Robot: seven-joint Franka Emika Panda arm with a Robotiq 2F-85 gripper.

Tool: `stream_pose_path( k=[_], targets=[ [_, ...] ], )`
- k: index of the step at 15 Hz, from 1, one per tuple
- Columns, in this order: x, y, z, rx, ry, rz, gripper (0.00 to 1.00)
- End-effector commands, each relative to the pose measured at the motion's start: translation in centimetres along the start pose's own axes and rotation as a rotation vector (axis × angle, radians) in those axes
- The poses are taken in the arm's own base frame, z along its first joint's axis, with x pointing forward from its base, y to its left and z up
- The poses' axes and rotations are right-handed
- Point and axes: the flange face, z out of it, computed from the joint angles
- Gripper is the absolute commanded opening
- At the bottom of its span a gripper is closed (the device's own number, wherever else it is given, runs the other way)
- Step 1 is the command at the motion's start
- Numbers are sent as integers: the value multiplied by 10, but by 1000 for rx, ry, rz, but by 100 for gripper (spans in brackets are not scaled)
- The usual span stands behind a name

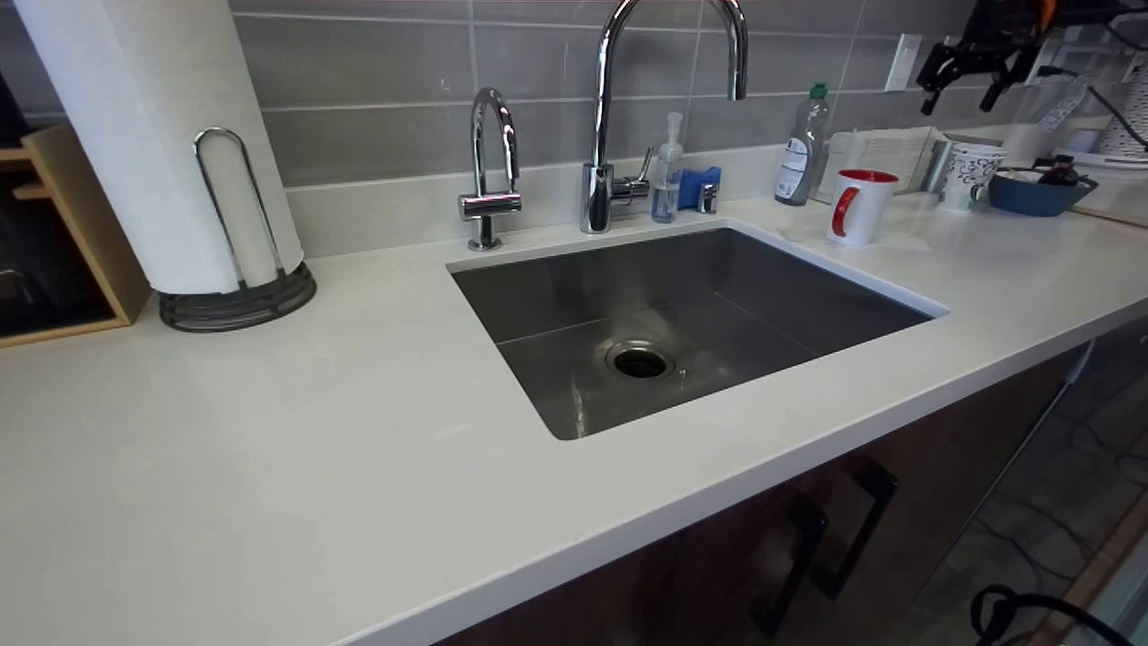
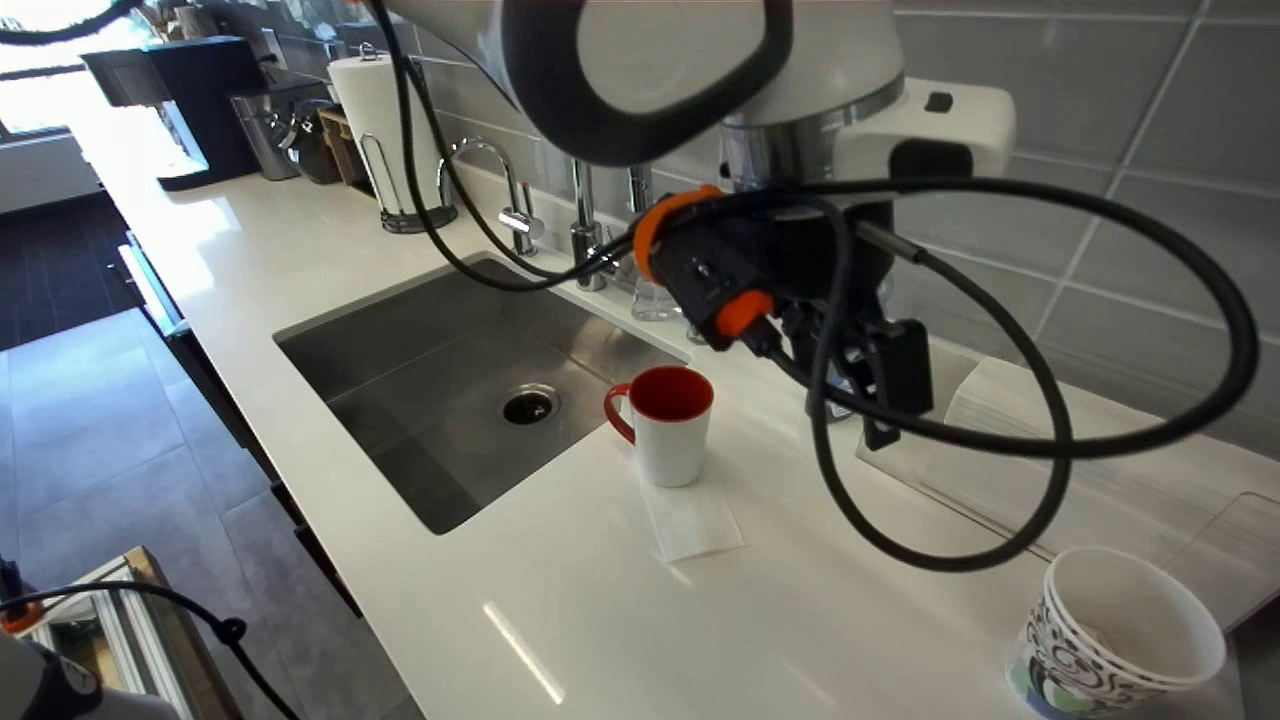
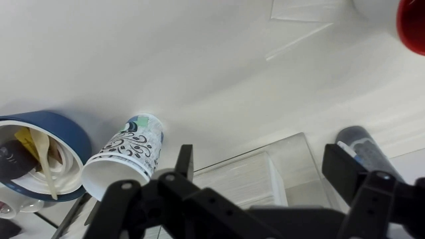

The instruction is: Move the two paper cups to the left and then unstuck the paper cups

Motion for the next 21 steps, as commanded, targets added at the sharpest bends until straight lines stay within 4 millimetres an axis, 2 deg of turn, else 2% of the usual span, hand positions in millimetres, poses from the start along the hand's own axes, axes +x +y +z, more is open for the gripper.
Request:
stream_pose_path(
  k=[1,4,7,8,9,12,16,21],
  targets=[
    [6,4,9,-7,-2,2,100],
    [16,7,25,-23,-9,5,100],
    [19,6,24,-25,-3,4,100],
    [17,1,23,39,-25,-41,100],
    [30,0,38,-15,56,-8,100],
    [43,-3,59,11,87,27,100],
    [61,-2,99,-47,204,33,100],
    [80,20,119,-168,276,70,100]
  ],
)
